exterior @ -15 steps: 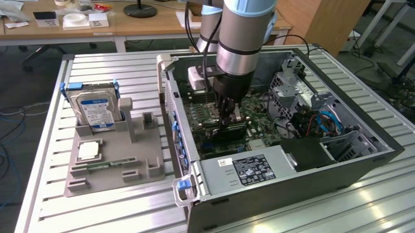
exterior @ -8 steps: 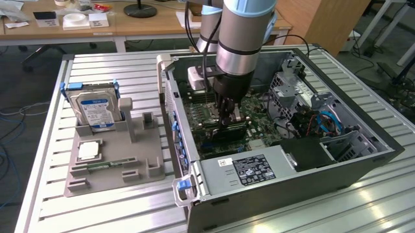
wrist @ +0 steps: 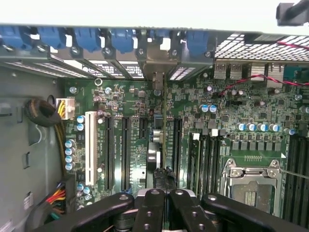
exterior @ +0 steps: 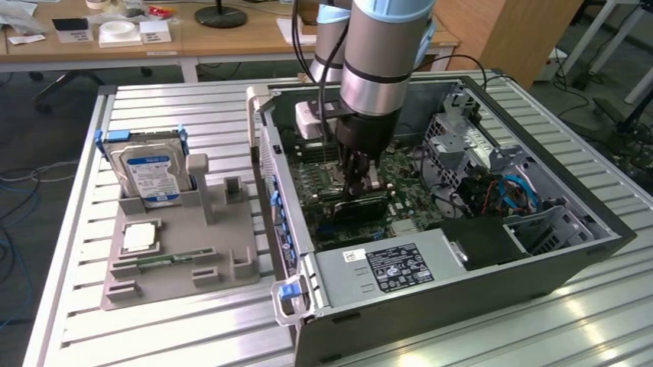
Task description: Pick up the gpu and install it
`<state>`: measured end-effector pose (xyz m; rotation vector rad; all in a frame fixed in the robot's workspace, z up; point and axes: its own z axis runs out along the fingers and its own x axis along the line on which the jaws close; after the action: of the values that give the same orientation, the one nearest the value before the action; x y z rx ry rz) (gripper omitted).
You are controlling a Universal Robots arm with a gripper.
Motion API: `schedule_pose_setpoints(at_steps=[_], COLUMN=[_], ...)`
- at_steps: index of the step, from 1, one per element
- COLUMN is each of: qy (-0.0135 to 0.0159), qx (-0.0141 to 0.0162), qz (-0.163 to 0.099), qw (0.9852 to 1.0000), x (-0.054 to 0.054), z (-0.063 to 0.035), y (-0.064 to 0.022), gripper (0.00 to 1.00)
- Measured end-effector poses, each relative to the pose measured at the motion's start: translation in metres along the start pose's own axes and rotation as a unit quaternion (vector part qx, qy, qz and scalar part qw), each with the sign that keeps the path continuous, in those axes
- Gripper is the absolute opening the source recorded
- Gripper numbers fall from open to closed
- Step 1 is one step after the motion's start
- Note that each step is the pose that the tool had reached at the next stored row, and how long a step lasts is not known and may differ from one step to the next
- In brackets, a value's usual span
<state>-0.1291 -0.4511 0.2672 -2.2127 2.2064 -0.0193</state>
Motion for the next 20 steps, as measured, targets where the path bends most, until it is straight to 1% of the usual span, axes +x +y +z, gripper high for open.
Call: schedule_pose_setpoints(at_steps=[9, 20], qy=[0.0002, 0.0001], qx=[-0.0001, -0.0002], qz=[0.000, 0.000], qw=[1.0000, 1.0000], x=[0.000, 0.000], z=[-0.0152, -0.0166], y=[-0.0007, -0.0017], gripper=[0.11, 0.11])
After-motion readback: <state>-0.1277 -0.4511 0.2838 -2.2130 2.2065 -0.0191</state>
